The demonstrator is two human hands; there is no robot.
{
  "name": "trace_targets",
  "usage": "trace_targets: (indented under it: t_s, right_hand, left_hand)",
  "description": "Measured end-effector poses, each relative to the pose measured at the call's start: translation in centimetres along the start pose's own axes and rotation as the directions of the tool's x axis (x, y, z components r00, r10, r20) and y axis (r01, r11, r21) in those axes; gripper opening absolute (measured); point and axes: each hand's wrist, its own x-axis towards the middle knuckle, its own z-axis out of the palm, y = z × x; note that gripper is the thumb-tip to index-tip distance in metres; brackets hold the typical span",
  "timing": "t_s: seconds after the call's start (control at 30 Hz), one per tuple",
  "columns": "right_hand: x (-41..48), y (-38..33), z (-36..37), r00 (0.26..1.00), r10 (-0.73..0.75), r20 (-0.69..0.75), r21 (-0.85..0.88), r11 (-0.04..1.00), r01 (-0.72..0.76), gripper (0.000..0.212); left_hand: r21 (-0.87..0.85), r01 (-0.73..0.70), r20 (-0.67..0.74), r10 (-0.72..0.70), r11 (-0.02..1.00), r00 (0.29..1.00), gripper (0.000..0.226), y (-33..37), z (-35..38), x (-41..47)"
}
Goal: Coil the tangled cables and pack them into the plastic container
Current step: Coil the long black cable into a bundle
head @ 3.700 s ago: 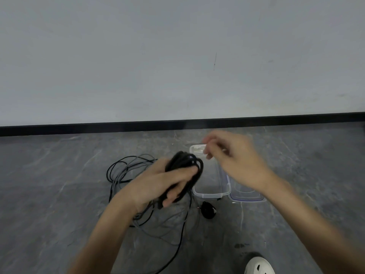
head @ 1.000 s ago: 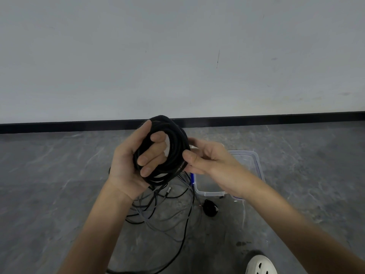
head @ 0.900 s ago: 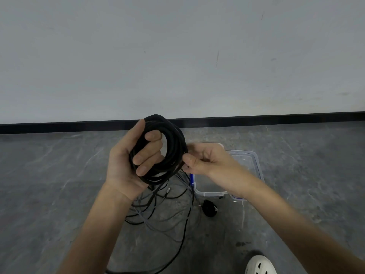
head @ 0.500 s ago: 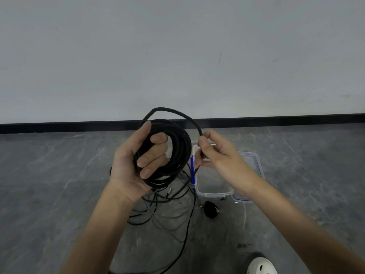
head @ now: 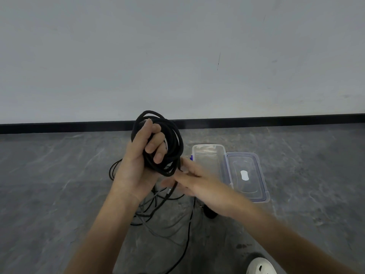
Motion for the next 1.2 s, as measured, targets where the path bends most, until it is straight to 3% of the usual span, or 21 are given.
trace_targets:
  t_s: [0.07, 0.2, 0.4, 0.5, 0.7, 0.83, 0.93, 1.03, 1.2]
  right_hand:
    - [-0.1, 0.1, 0.3, 0.998, 0.026, 0.057, 0.042, 0.999, -0.028, 0.030]
    - [-0.3, 0.2, 0.7, 1.000, -0.016, 0.017, -0.077, 0.997, 0.018, 0.008]
    - [-1.0, -0.6, -0.5, 0.993, 0.052, 0.111, -0.118, 0.992, -0.038, 0.017]
    - [-1.4, -0.7, -0.7, 0.971, 0.077, 0.228, -0.119, 0.992, -0.051, 0.023]
    - [-1.6, -1.0, -1.0, 0.989, -0.001, 0.145, -0.174, 0.984, 0.026, 0.018]
    - [-2.1, -1.2, -1.2, 0.964, 0.028, 0.264, -0.232, 0.972, 0.035, 0.009]
    - [-2.0, -1.0, -1.2, 0.959, 0.060, 0.278, -0.360, 0.932, 0.046, 0.023]
    - [-1.8, -1.1, -1.3, 0.969, -0.017, 0.245, -0.372, 0.922, 0.110, 0.041]
    - [-1.4, -1.5, -1.1, 0.976, -0.152, 0.158, -0.547, 0.809, 0.215, 0.034]
  left_hand:
    - [0.034, -0.043, -0.022, 0.044, 0.998, 0.999, 0.024, -0.1, 0.1, 0.1]
    - [0.017, -0.116, -0.032, 0.116, 0.993, 0.993, 0.034, 0.7, -0.2, 0.1]
    - [0.035, -0.180, -0.094, 0.183, 0.983, 0.979, 0.024, 0.9, 0.0, 0.1]
    - [0.100, -0.214, -0.136, 0.227, 0.972, 0.964, 0.023, 0.9, 0.2, 0.2]
    - [0.167, -0.312, -0.224, 0.344, 0.935, 0.912, 0.024, 2.5, -0.9, 0.1]
    - [0.282, -0.327, -0.224, 0.393, 0.902, 0.892, 0.028, 2.3, -0.9, 0.3]
    - [0.423, -0.326, -0.211, 0.442, 0.846, 0.872, 0.030, 2.0, -0.8, 0.4]
    - [0.576, -0.310, -0.219, 0.508, 0.756, 0.833, 0.030, 1.8, -1.1, 0.5]
    - [0.759, -0.239, -0.159, 0.529, 0.606, 0.834, 0.034, 1.1, -1.2, 0.5]
